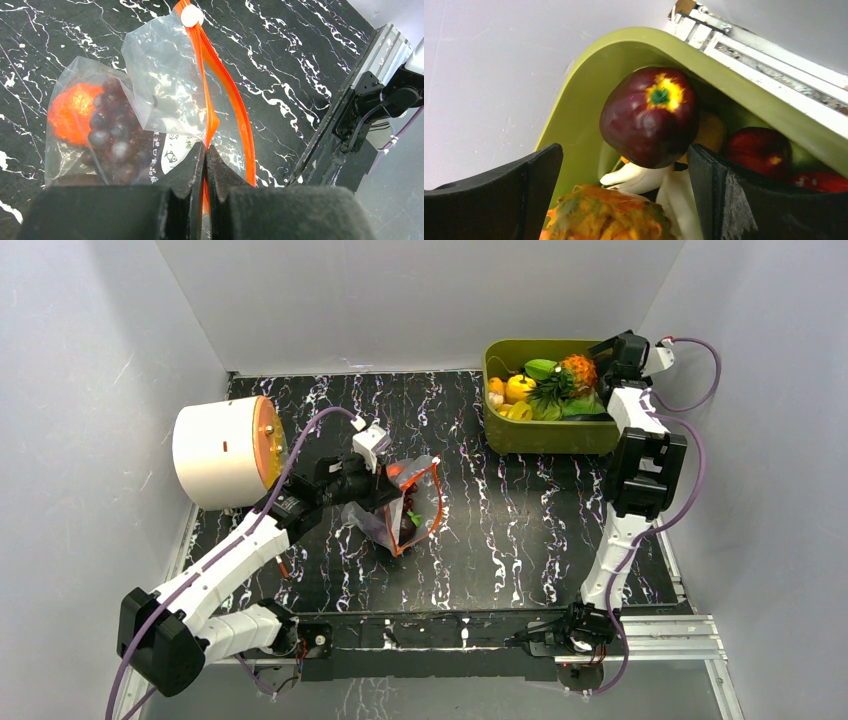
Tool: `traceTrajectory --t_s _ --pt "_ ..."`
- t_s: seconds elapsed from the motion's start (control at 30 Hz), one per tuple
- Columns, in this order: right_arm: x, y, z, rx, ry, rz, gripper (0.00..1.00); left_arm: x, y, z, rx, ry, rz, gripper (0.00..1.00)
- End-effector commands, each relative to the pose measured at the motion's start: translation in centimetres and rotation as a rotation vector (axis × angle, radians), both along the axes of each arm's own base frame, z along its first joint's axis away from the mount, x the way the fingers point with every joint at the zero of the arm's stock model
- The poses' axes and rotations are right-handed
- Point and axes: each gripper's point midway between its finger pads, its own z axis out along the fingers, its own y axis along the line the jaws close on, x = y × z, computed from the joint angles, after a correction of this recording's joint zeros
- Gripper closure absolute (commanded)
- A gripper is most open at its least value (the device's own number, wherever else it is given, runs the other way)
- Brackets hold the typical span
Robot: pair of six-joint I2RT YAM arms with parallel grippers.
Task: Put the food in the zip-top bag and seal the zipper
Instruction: Pick up the fake fruit from the bin.
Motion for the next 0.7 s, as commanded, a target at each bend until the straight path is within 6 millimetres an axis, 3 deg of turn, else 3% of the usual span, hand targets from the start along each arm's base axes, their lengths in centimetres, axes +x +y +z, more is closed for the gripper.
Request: traceTrajectory --t_s 0.0,0.17,0.43,0.67 --pt "1.8 -1.6 1.5 0.032 -0.103 -0.026 0.07 0.1 -0.3 -0.2 -0.009 0.003 -0.015 1.00" --pt "2.3 -1.6 0.7 0.063 -0.116 -0.018 0.17 0.1 -0.3 -0.3 -0.006 0.006 -0.013 1.00" --pt "2.6 -1.3 1.5 0.063 -0.152 0.006 0.46 0.1 -0.3 -0.4 -0.005 0.007 -0.013 1.00" --pt "1.6 -1.2 3.7 0.015 -0.169 0.016 0.55 0.1 -0.3 -0.1 -0.014 0.000 -0.014 1.00"
